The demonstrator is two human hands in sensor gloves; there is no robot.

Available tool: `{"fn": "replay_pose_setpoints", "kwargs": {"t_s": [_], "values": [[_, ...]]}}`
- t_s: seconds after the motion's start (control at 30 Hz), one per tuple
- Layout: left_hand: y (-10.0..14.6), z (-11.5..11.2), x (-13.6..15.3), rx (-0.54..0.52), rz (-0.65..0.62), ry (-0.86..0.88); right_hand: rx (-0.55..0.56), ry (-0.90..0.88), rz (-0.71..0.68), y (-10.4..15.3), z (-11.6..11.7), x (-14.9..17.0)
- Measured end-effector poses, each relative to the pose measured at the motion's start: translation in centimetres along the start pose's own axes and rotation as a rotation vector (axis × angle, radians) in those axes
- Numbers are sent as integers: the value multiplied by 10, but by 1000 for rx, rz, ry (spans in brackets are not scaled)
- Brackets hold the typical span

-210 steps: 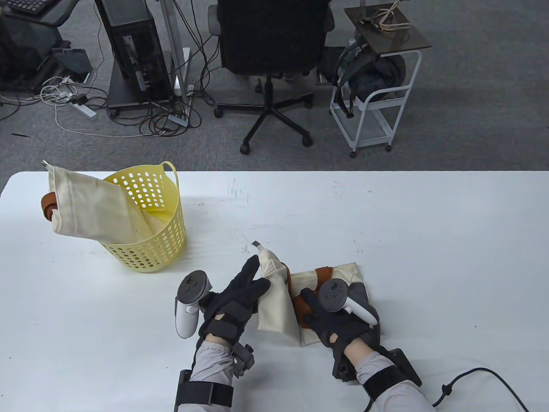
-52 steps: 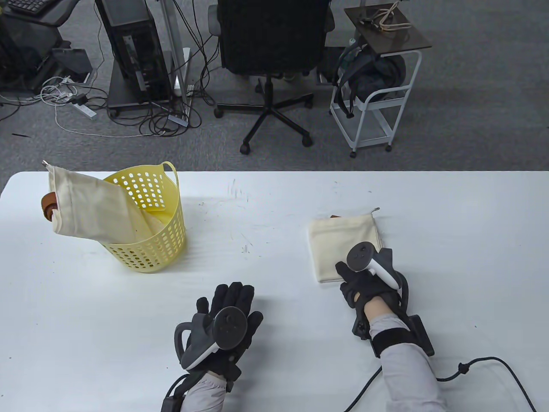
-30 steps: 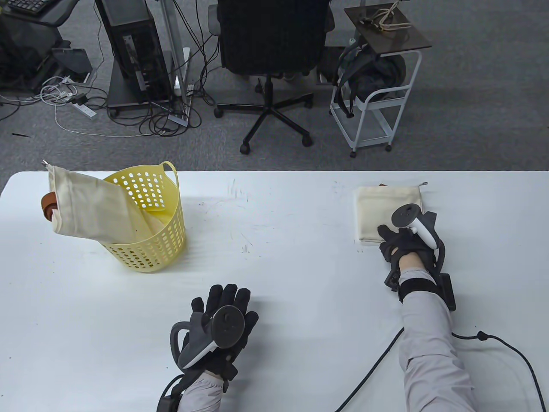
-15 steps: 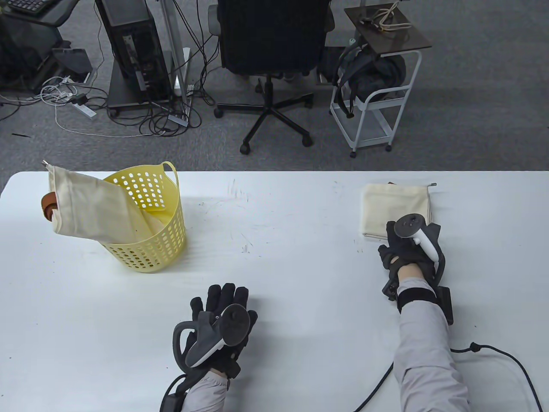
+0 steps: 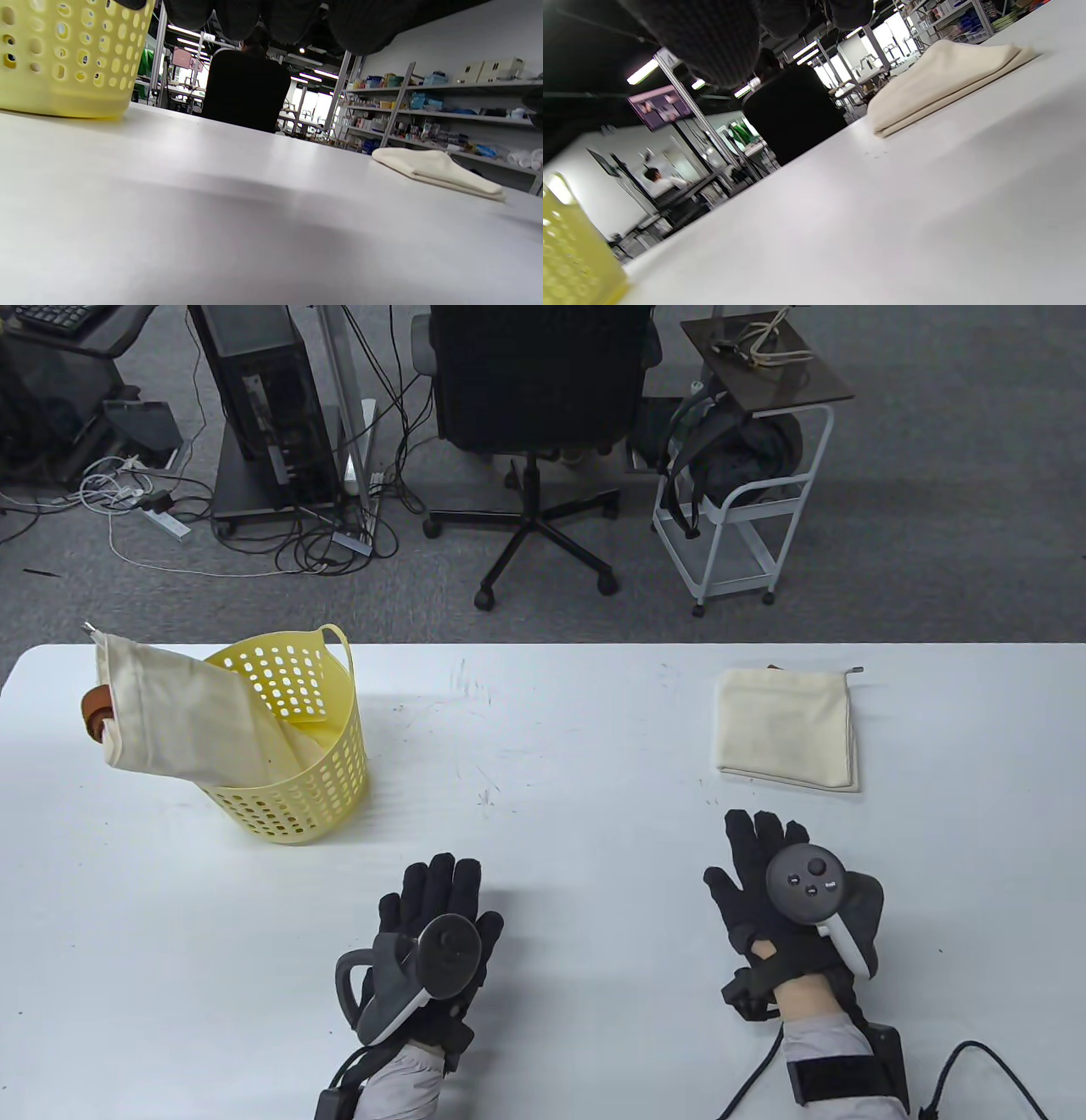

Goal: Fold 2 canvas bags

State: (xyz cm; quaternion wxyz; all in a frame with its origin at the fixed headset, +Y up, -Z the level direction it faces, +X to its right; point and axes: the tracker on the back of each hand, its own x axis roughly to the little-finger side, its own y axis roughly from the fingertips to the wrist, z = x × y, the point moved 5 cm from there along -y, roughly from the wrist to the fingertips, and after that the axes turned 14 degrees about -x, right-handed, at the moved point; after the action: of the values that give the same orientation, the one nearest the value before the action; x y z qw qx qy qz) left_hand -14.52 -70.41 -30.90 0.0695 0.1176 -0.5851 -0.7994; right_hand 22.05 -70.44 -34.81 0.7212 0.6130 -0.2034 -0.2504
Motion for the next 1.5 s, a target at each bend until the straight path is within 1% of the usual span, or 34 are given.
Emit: {"fn": "replay_pose_setpoints", "kwargs": {"t_s": [0.07,0.1,0.13,0.17,0.23,0.33,0.4,0.5,0.6,0.7,0.83,0.9,1.0,1.03,1.1,1.17,1.23,1.33,1.43,1.5], "values": [[0,4,-2,-23,2,18,34,-29,-46,4,1,2],[0,6,-3,-37,3,24,22,-40,-63,2,-1,3],[0,9,-4,-50,-1,28,-13,-59,-59,3,-1,5],[1,16,-6,-78,1,39,-17,-76,-66,6,-3,7],[1,26,-7,-134,18,65,28,-101,-72,10,-8,10],[-2,42,-11,-200,31,67,30,-133,-67,17,-10,17],[-7,49,-13,-190,36,45,45,-147,-64,18,-12,20],[-16,65,-12,-198,50,55,49,-168,-54,17,-12,24],[-28,79,-2,-179,89,102,40,-168,-45,16,-11,26],[-41,98,20,-187,156,140,34,-159,-37,15,-8,27],[-52,126,51,-205,213,69,30,-163,-32,13,-7,27],[-54,144,72,-224,278,44,22,-151,-28,12,-6,26],[-52,173,100,-291,393,27,19,-155,-29,11,-5,25],[-52,179,107,-306,422,25,18,-156,-30,10,-5,25],[-53,195,129,-340,526,12,15,-150,-32,10,-4,24],[-55,200,149,-335,619,-6,13,-141,-33,10,-4,23],[-58,199,167,-308,708,13,10,-137,-35,10,-3,22],[-63,192,189,-283,824,49,3,-132,-33,10,-1,21],[-68,186,205,-246,902,22,-7,-134,-26,10,-1,22],[-71,178,215,-223,945,97,-19,-142,-12,7,1,25]]}}
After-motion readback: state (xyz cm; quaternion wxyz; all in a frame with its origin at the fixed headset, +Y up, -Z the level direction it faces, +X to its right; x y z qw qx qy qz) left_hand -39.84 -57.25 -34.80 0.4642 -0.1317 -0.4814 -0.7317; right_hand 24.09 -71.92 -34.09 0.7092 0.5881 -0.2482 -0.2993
